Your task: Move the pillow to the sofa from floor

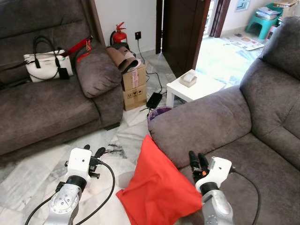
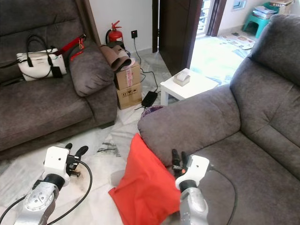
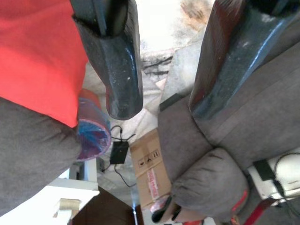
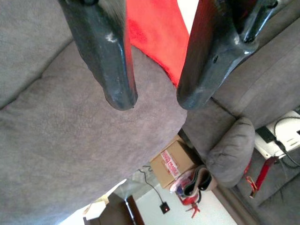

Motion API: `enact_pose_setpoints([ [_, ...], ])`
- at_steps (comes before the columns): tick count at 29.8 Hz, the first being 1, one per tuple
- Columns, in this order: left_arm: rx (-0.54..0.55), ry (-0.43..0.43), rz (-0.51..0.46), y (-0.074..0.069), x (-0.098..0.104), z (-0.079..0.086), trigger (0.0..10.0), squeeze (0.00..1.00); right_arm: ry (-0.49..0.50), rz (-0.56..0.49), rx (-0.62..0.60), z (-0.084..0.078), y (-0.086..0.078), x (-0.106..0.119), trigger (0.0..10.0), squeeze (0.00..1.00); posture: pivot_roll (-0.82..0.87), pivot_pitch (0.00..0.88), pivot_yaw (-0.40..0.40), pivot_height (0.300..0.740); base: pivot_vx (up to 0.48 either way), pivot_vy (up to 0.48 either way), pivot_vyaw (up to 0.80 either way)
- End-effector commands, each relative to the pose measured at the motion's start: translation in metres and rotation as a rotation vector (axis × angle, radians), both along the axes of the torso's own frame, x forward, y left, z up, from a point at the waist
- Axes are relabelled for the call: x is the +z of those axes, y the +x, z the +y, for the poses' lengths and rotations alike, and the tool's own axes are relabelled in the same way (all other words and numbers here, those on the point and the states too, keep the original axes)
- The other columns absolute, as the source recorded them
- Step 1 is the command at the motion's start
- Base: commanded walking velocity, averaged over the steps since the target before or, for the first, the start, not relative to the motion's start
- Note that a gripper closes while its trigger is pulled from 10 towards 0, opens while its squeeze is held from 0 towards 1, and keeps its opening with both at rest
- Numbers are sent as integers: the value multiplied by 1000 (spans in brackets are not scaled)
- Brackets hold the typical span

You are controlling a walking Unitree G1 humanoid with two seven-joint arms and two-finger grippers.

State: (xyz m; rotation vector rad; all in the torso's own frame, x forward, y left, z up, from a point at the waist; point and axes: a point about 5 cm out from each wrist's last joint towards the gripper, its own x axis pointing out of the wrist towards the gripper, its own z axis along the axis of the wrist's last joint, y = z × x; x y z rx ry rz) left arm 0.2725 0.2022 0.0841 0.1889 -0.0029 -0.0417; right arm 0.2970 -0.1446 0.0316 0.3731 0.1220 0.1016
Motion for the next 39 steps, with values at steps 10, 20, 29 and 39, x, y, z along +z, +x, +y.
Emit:
enact_pose_setpoints([
  [10, -16, 9, -6, 0, 5, -1, 10000, 0, 4, 1, -22, -1, 1, 1, 10000, 0, 62, 144, 49, 740, 94, 0, -75],
  [20, -28, 7, -4, 0, 6, -3, 10000, 0, 5, 8, -19, 1, 0, 0, 10000, 0, 65, 143, 50, 740, 0, 0, 0],
  [29, -15, 14, -6, -3, 6, -3, 10000, 0, 7, -21, -3, 0, -1, 2, 10000, 0, 66, 137, 52, 740, 0, 0, 0],
  [39, -26, 4, -15, -10, 8, -9, 10000, 0, -44, -13, 59, -2, -9, 0, 10000, 0, 68, 137, 51, 740, 0, 0, 0],
])
